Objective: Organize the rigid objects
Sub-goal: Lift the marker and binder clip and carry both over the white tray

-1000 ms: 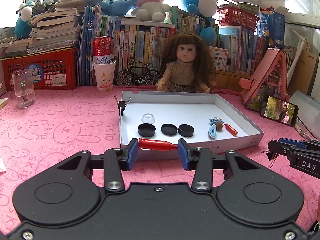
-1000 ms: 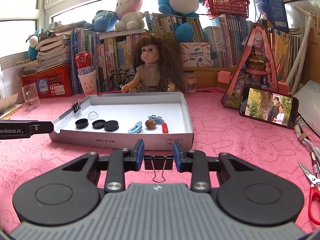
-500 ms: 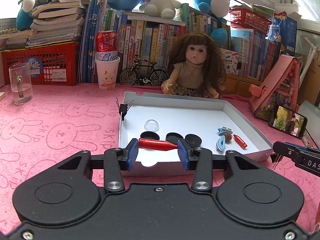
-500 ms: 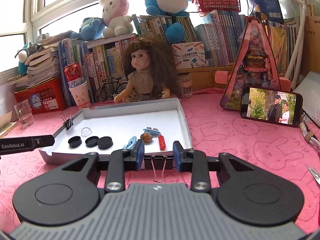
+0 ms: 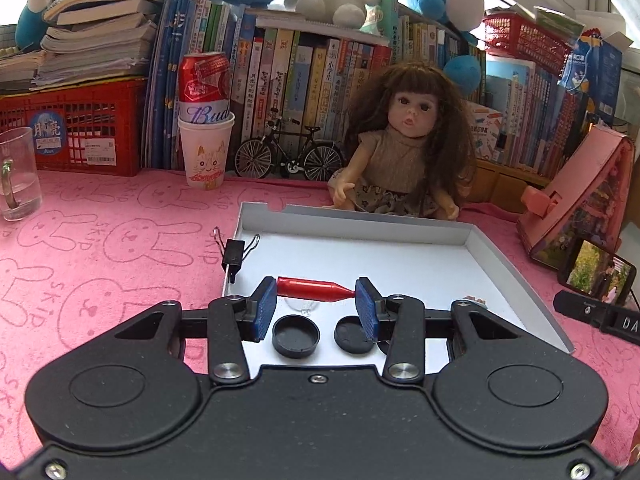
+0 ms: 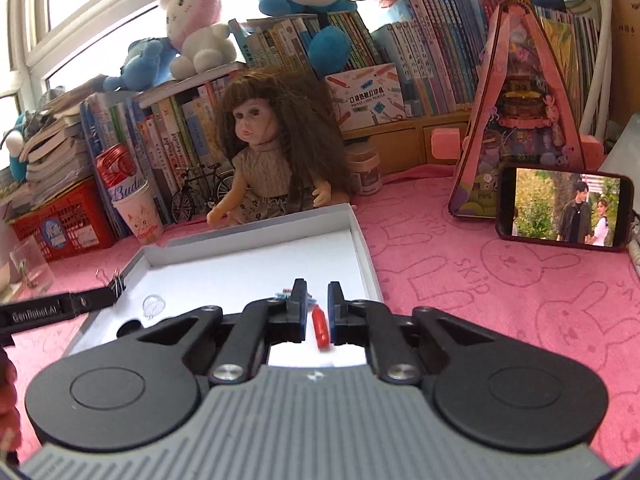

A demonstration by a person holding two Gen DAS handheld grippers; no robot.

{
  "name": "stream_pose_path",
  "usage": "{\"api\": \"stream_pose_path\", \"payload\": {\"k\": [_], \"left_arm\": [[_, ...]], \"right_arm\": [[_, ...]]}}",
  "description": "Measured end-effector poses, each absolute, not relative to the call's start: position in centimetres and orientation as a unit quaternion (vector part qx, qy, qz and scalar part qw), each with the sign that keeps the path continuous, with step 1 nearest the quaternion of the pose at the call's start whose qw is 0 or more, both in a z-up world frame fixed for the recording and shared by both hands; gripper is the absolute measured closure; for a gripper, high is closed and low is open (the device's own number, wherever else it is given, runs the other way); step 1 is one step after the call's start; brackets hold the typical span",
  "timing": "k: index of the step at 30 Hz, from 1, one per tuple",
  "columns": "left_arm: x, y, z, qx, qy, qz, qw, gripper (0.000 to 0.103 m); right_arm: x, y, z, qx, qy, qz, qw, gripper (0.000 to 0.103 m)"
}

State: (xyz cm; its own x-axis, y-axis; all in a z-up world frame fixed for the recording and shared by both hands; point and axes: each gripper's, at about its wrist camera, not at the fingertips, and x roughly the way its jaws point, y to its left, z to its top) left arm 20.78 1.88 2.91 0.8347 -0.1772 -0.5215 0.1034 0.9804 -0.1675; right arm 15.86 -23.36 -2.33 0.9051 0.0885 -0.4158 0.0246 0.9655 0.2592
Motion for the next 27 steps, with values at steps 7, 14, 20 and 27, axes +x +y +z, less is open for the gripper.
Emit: {"api": "stream_pose_path", "payload": {"k": [7,14,20,27], "left_arm": [[20.1,0.9,1.4,-0.055,0.295,-0.095,0.949,0.063],[18.8,1.0,0.9,-0.053,0.289,-0.1,0.951,0.063],[17.4,1.0,1.4,-0.048,0.279,-0.11,0.953,0.063],[15.8,1.0,1.5,-0.049,0.277,-0.121,0.952,0.063]], "right_arm": [[14.7,-24.8,-2.9,0.155,0.231,0.026,0.96,0.079],[8.5,-23.4,-5.3,0.099,0.216,-0.008,0.971,0.023],[7.4,-22.1,-7.1,0.061,0.226,-0.049,0.971,0.016],[8.1,-22.4,-7.4,0.061,0.261,-0.025,0.963,0.049]]}}
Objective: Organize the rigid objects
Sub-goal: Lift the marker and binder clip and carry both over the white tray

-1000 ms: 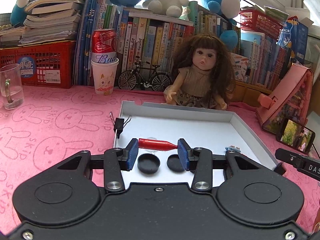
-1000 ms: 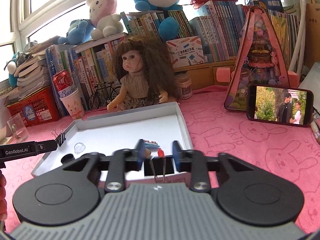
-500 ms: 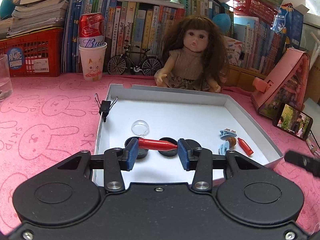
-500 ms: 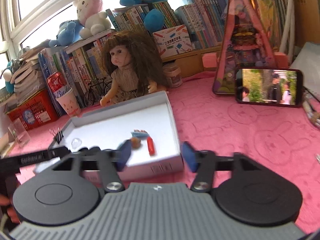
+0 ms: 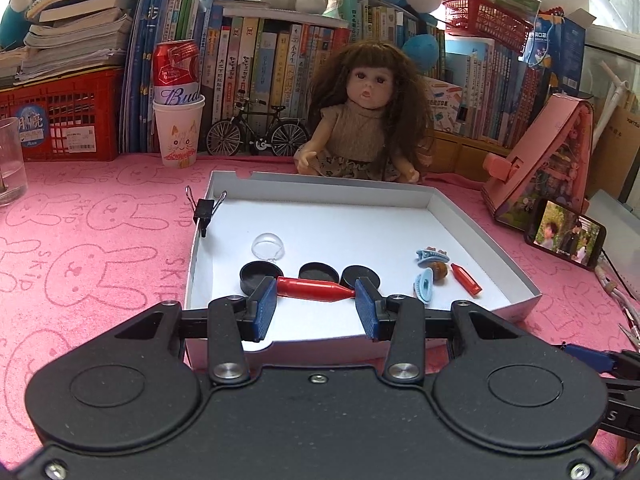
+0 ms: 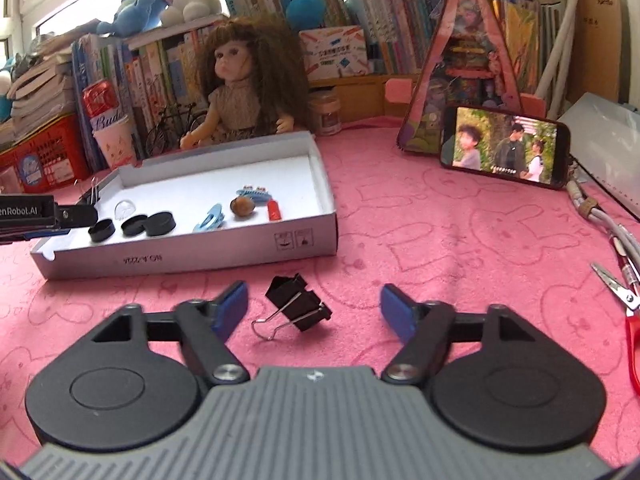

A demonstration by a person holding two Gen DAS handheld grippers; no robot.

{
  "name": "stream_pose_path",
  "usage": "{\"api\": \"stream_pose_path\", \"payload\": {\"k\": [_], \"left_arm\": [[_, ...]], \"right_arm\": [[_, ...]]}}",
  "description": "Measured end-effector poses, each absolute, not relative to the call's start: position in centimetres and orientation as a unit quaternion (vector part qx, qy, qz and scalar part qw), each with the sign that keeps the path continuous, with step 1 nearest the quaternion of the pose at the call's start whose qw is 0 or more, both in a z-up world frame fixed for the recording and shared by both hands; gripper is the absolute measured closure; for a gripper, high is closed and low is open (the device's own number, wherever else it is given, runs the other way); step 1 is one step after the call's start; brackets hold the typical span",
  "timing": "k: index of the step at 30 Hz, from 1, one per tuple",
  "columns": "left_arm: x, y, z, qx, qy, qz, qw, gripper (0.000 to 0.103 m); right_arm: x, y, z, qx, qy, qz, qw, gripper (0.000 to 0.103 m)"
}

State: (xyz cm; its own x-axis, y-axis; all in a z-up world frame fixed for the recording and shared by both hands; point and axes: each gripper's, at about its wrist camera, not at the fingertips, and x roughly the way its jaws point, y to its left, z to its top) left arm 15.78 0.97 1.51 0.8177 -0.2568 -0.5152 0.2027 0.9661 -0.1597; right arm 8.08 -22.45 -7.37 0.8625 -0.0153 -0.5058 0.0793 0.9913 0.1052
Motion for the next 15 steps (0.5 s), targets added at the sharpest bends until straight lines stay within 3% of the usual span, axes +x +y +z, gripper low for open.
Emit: {"api": "stream_pose_path", "payload": {"k": [3,15], "left_arm": [[15.4,0.9,1.6,-0.044,0.274,-0.123,0.953,0.063],[14.9,1.0,1.8,-0.048,0.273,-0.122,0.953,0.063]], "right_arm": [[8.0,-22.3,-7.2,0.051,0.264,-0.02,0.963,0.072],[7.9,-22.6,-4.4,0.077,0.219,0.009,0.973,0.073]]}}
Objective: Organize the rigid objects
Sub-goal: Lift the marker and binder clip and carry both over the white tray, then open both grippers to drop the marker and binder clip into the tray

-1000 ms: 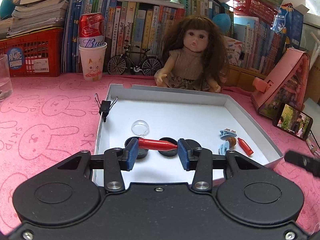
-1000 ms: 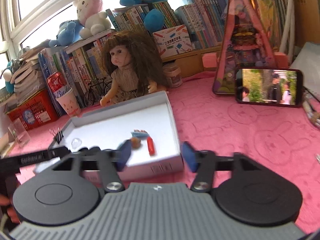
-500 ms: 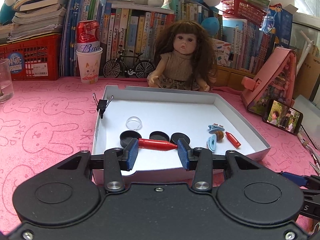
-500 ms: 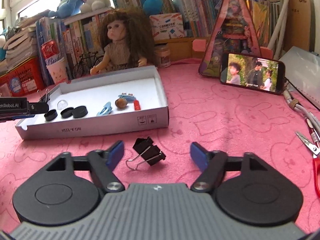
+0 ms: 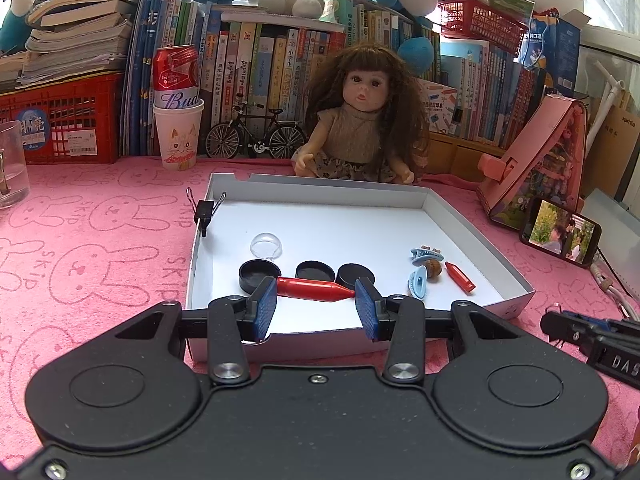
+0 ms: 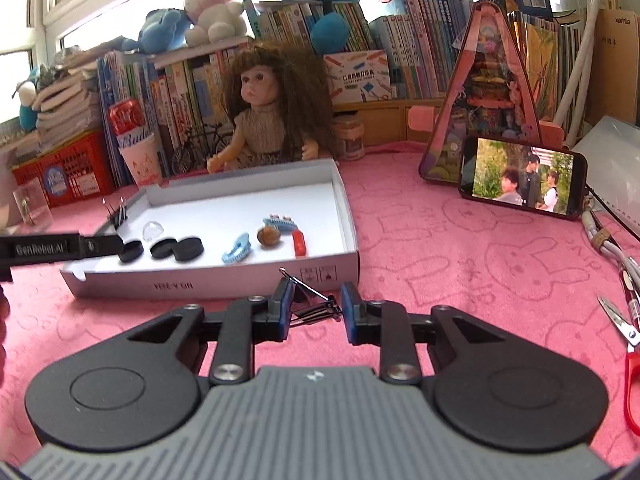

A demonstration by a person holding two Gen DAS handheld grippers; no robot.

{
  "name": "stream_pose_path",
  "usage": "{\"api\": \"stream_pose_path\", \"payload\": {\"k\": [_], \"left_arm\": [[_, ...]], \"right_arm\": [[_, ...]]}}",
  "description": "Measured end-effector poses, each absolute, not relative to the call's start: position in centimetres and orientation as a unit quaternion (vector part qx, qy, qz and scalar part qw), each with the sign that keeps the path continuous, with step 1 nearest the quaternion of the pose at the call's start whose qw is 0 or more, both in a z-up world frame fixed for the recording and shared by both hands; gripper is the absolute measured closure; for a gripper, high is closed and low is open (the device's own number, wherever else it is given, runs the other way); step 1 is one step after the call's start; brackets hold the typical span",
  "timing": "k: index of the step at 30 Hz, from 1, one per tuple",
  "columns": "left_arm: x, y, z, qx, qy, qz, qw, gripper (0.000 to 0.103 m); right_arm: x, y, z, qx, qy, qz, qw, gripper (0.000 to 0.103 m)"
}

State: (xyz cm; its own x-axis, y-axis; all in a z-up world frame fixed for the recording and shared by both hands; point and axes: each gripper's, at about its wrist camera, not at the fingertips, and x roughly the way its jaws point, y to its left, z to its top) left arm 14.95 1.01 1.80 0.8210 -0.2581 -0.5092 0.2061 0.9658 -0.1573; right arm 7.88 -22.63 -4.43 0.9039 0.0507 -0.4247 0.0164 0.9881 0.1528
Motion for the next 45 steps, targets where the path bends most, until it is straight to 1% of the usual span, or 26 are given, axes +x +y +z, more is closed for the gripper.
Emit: {"api": "stream_pose_path", "payload": {"k": [10,16,24,29,34,37,38,39,40,41,44,45], "left_arm": [[15.9,1.2,1.4,-0.058,0.284,-0.113,0.95,0.063],[17.1,1.2,0.9,-0.067,0.296,-0.104,0.947,0.063],[18.6,0.8,-0.1,-0.071,0.306,-0.094,0.945,0.063],[19.5,0.1,-0.4,-0.053,0.301,-0.077,0.949,0.063],[20.6,-0.7,-0.6,-0.041,0.295,-0.064,0.953,0.062],[20.5,-0.8,-0.6,-0.045,0.296,-0.064,0.952,0.062],[20.4,-0.8,-0.5,-0.044,0.294,-0.064,0.952,0.061],[20.2,-0.8,-0.4,-0.042,0.291,-0.065,0.953,0.06],[20.0,-0.9,-0.3,-0.038,0.289,-0.065,0.954,0.055],[19.7,-0.9,-0.1,-0.034,0.285,-0.067,0.955,0.048],[18.7,-0.8,0.6,-0.026,0.275,-0.077,0.958,0.035],[18.4,-0.8,0.8,-0.025,0.273,-0.08,0.958,0.033]], "right_arm": [[11.1,-23.2,-3.1,0.128,0.213,0.027,0.968,0.073],[14.4,-24.0,-3.1,0.181,0.238,0.047,0.953,0.073],[17.2,-24.2,-4.1,0.214,0.264,0.05,0.939,0.072],[18.4,-23.5,-4.7,0.211,0.275,0.061,0.936,0.072],[19.5,-21.9,-4.6,0.156,0.273,0.038,0.948,0.069],[19.3,-21.8,-4.5,0.15,0.272,0.048,0.949,0.067],[19.2,-21.9,-4.4,0.151,0.27,0.047,0.95,0.064],[19.0,-22.0,-4.3,0.151,0.267,0.048,0.95,0.048],[18.8,-22.1,-4.2,0.154,0.264,0.05,0.951,0.041],[18.6,-22.2,-4.1,0.155,0.26,0.05,0.952,0.039],[17.8,-22.2,-3.7,0.147,0.252,0.056,0.955,0.033],[17.4,-22.2,-3.5,0.141,0.248,0.058,0.957,0.029]]}}
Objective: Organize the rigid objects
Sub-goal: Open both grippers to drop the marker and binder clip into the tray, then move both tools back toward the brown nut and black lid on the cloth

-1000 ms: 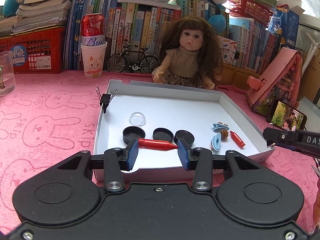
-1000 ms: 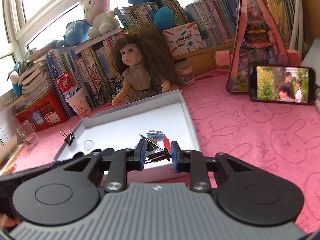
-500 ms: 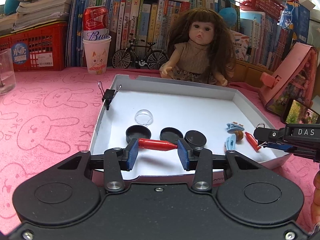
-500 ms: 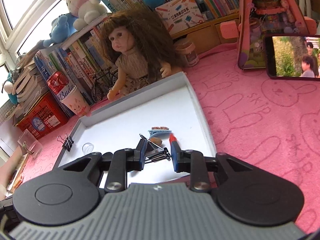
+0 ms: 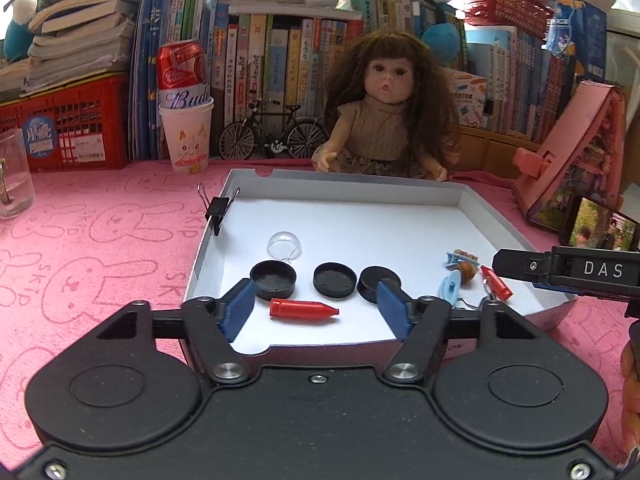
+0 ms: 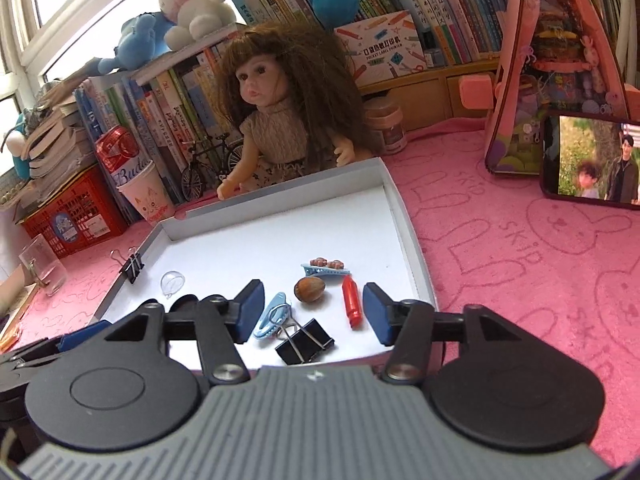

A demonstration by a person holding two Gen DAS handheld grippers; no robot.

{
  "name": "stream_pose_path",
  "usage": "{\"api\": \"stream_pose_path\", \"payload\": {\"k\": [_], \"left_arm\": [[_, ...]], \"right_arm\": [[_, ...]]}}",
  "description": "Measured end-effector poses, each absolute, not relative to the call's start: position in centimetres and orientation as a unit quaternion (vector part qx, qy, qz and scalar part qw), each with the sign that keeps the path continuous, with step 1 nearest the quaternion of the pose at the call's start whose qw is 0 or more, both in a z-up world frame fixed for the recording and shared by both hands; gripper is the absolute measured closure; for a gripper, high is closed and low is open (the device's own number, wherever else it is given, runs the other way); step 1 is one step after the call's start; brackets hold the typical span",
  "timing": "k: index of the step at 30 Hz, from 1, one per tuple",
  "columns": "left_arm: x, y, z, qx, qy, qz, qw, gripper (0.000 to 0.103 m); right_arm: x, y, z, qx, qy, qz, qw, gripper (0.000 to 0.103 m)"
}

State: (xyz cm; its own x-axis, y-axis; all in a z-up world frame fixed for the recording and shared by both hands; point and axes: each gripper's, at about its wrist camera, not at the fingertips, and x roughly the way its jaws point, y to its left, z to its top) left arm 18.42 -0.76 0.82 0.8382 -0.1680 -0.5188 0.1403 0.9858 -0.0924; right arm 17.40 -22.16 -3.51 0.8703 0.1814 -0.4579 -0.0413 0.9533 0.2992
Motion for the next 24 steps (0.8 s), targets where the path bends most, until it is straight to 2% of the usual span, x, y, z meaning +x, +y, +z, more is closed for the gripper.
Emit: {"api": "stream_pose_path", "payload": {"k": [3,24], "left_arm": [[17.2,-0.5,1.3,-0.025,0.268,-0.093,0.959,0.026],[7.6,0.9,1.8,-0.016,0.258,-0.162,0.952,0.021]], "right_arm": [[16.1,-22.0,-3.1,0.122,0.233,0.065,0.963,0.022],[8.0,-21.4,-3.7,0.047,0.215,0.104,0.97,0.006]]}}
